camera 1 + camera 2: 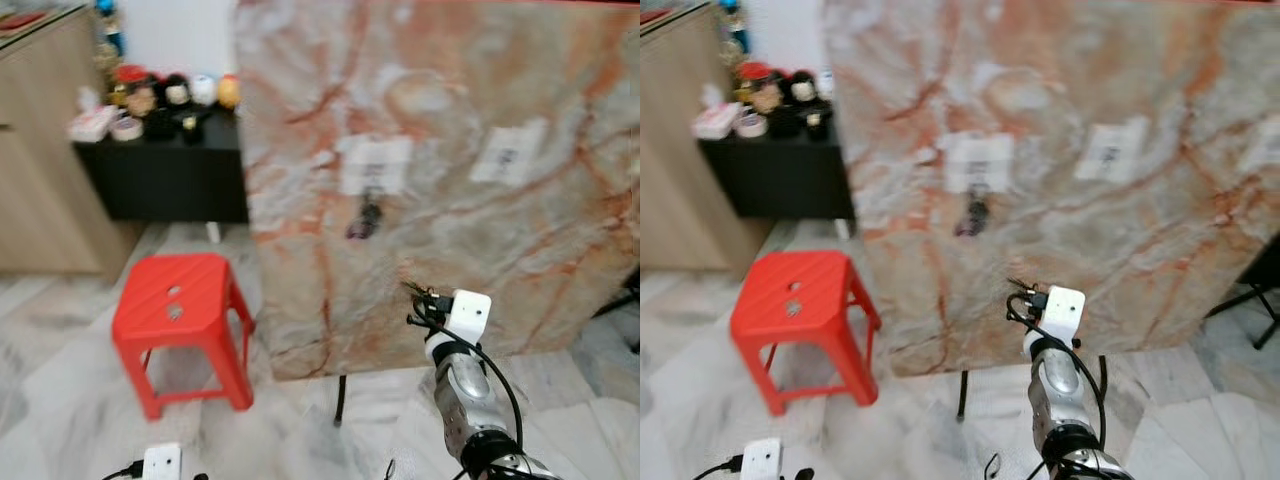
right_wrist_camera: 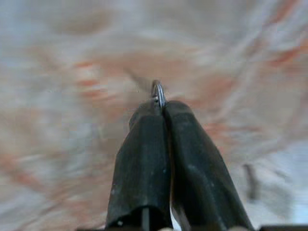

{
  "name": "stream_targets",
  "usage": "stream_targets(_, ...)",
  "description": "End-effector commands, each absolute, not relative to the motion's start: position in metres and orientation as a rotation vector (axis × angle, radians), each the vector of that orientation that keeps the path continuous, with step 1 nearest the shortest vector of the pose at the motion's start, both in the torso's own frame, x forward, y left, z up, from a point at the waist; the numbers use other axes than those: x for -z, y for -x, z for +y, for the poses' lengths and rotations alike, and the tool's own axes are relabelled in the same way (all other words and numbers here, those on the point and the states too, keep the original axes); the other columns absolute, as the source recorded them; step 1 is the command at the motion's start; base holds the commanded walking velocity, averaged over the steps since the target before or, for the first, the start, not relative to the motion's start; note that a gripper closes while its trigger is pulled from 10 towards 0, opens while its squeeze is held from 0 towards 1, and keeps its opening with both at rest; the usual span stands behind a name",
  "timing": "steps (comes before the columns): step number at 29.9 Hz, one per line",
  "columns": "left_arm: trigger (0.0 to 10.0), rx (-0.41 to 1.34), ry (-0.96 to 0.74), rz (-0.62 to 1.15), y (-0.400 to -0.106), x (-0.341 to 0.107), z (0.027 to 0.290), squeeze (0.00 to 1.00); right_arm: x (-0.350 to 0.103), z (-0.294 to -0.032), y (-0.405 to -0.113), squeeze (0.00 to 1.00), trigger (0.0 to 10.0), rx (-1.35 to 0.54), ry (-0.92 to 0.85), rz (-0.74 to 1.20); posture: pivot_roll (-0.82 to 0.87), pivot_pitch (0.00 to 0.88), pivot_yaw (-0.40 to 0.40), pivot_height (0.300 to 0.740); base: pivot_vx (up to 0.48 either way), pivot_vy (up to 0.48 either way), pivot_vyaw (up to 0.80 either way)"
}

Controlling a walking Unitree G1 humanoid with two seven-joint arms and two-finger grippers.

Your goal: Hang keys on a hook

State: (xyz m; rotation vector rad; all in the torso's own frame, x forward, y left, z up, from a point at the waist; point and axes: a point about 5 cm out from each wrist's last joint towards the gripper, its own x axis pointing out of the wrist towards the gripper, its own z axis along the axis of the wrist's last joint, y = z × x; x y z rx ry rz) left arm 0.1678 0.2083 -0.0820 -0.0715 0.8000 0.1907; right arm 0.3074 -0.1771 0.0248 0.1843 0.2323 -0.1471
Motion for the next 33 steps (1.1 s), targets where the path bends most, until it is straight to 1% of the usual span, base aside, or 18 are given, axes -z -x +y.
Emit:
stream_targets(1, 10.0, -0.207, 0.06, 0.824, -0.1604, 0.0842, 0.2154, 0.0, -0.0319, -0.1696, -0.3135, 0.0, 10.0, 0.13, -0.196, 0.204, 0.06, 0.0, -0.046, 0.74, 0.274, 0.0, 0.0)
stream_targets(4, 10.0, -0.206, 0.06, 0.824, -0.1603, 0.0843, 0.215, 0.0, -0.0325, -0.1697, -0.3138, 0.0, 10.0, 0.133, -0.196, 0.2, 0.06, 0.0, -0.047, 0.74, 0.091, 0.0, 0.0)
stream_targets(14, 10.0, -0.204, 0.064, 0.822, -0.1603, 0.0845, 0.2132, 0.0, -0.0338, -0.1705, -0.3147, 0.0, 10.0, 0.138, -0.194, 0.193, 0.06, 0.0, -0.049, 0.74, 0.276, 0.0, 0.0)
stream_targets(17, 10.0, -0.202, 0.07, 0.819, -0.1605, 0.0845, 0.2127, 0.0, -0.0337, -0.1704, -0.3146, 0.0, 10.0, 0.139, -0.194, 0.194, 0.06, 0.0, -0.049, 0.74, 0.0, 0.0, 0.0)
stream_targets(26, 10.0, -0.201, 0.074, 0.818, -0.1602, 0.0847, 0.2115, 0.0, -0.0345, -0.17, -0.3147, 0.0, 10.0, 0.145, -0.194, 0.186, 0.06, 0.0, -0.049, 0.74, 0.277, 0.0, 0.0)
stream_targets(33, 10.0, -0.196, 0.074, 0.824, -0.1595, 0.0853, 0.2106, 0.0, -0.0389, -0.1765, -0.3148, 0.0, 10.0, 0.193, -0.182, 0.147, 0.06, 0.0, -0.049, 0.74, 0.0, 0.0, 0.0)
